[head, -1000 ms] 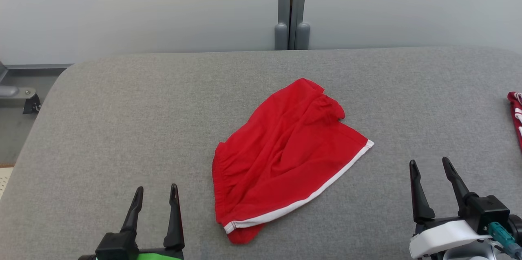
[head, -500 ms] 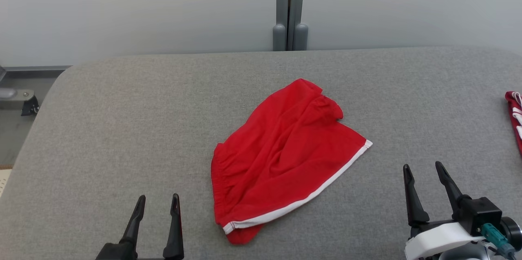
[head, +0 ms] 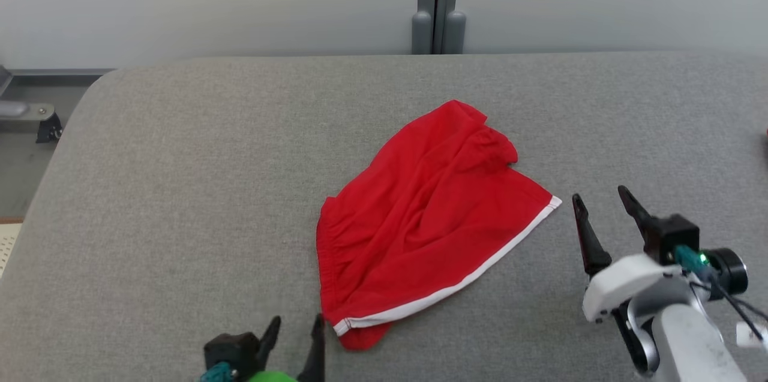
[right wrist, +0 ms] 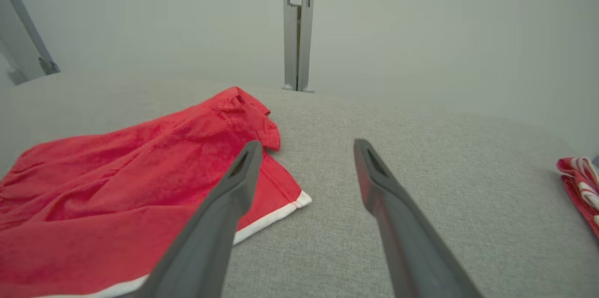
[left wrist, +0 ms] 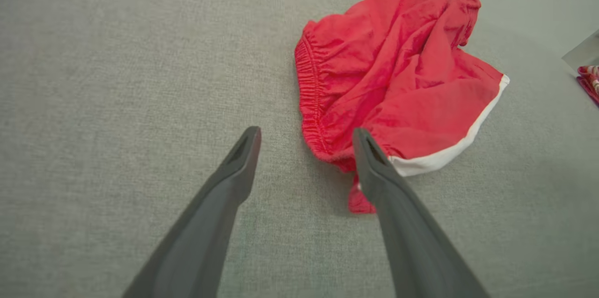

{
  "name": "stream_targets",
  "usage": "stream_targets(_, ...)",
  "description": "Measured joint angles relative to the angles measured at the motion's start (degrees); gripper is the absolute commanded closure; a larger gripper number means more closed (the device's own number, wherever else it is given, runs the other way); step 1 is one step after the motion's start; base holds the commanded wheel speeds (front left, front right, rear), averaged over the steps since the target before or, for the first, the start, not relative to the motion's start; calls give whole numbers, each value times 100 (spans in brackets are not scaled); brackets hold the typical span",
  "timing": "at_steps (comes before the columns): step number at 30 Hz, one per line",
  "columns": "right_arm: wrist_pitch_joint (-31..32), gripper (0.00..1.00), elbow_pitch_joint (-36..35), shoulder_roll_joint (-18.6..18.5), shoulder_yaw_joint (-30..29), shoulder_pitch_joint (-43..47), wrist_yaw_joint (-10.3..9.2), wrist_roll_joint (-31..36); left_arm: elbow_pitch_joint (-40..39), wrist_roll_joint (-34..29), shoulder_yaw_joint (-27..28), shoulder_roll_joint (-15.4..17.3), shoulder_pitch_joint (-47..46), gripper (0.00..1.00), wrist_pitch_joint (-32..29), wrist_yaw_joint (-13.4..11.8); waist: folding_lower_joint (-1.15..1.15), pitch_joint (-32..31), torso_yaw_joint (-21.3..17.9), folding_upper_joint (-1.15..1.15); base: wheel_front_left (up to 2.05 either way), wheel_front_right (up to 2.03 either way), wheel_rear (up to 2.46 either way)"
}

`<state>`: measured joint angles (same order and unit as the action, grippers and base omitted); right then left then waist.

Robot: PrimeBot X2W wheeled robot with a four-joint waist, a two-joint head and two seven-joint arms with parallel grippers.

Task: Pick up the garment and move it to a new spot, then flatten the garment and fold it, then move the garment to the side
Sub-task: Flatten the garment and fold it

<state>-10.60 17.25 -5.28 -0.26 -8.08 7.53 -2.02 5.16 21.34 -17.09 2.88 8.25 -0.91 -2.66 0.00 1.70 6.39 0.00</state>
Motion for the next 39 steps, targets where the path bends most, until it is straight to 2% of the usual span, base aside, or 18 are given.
stream_targets(3, 548, 0, 578, -243, 230, -627, 1, 149, -286, -9, -328, 0, 13, 0, -870, -59, 0, 144, 63, 0, 0, 0, 0)
stream_targets(6, 1068, 0, 1104, -360, 430, -998, 1, 182, -675, 137, -535, -2, 56, 0, -1388, -63, 0, 293, 129, 0, 0, 0, 0)
stream_targets(9, 1394, 0, 1527, -506, 455, -1283, 0, 221, -984, 280, -694, -2, 107, 0, -1728, -57, 0, 442, 213, 0, 0, 0, 0)
stream_targets(12, 1457, 0, 1798, -546, 457, -1491, 1, 242, -1089, 320, -753, 2, 107, 0, -1870, -60, 0, 577, 310, 0, 0, 0, 0)
stream_targets(20, 1454, 0, 2326, -580, 538, -1824, 0, 271, -940, 331, -842, 1, -41, 0, -1712, -145, 0, 874, 487, 0, 0, 0, 0)
stream_targets(30, 1250, 0, 2653, -591, 613, -2047, 0, 264, -538, 467, -1001, -1, -244, 0, -1446, -214, 0, 986, 490, 0, 0, 0, 0)
stream_targets(39, 1103, 0, 2841, -604, 655, -2107, 1, 260, -684, 604, -1112, -4, -345, 0, -1367, -186, 0, 964, 475, 0, 0, 0, 0)
